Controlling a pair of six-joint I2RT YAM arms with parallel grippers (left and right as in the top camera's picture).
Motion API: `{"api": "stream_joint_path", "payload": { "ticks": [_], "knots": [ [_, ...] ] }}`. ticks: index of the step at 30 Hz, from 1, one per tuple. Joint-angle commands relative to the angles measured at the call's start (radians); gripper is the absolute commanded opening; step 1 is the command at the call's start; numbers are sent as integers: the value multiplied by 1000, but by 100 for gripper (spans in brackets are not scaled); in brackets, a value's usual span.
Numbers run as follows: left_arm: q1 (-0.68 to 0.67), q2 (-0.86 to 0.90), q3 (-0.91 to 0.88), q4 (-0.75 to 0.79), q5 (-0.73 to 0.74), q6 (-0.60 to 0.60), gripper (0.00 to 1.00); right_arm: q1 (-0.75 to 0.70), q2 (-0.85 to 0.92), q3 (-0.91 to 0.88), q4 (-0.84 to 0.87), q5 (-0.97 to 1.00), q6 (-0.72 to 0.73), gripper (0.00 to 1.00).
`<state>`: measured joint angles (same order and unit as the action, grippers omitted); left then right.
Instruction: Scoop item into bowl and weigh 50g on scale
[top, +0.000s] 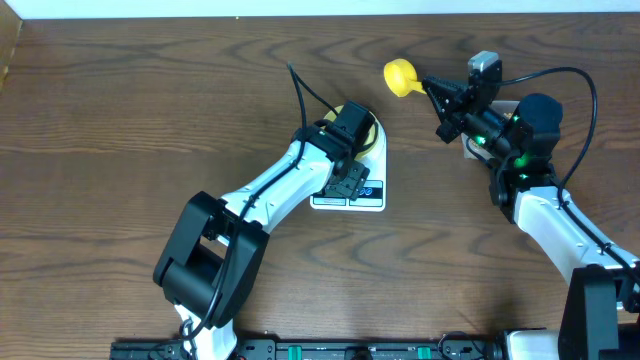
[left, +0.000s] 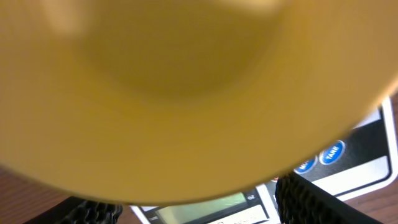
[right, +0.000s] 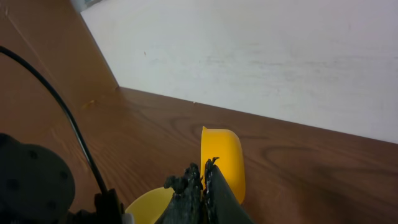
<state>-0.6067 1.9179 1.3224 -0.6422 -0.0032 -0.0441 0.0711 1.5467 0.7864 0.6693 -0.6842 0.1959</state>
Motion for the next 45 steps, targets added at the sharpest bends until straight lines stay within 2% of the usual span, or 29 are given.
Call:
{"api": "stream_joint_path", "payload": {
  "ticks": [1, 45],
  "knots": [
    [-10, 13, 1, -1, -9, 18, 80, -5, 2, 19, 1, 1, -19, 1],
    [-16, 24, -51, 59, -9, 14, 80, -5, 2, 19, 12, 1, -30, 1]
  ]
}}
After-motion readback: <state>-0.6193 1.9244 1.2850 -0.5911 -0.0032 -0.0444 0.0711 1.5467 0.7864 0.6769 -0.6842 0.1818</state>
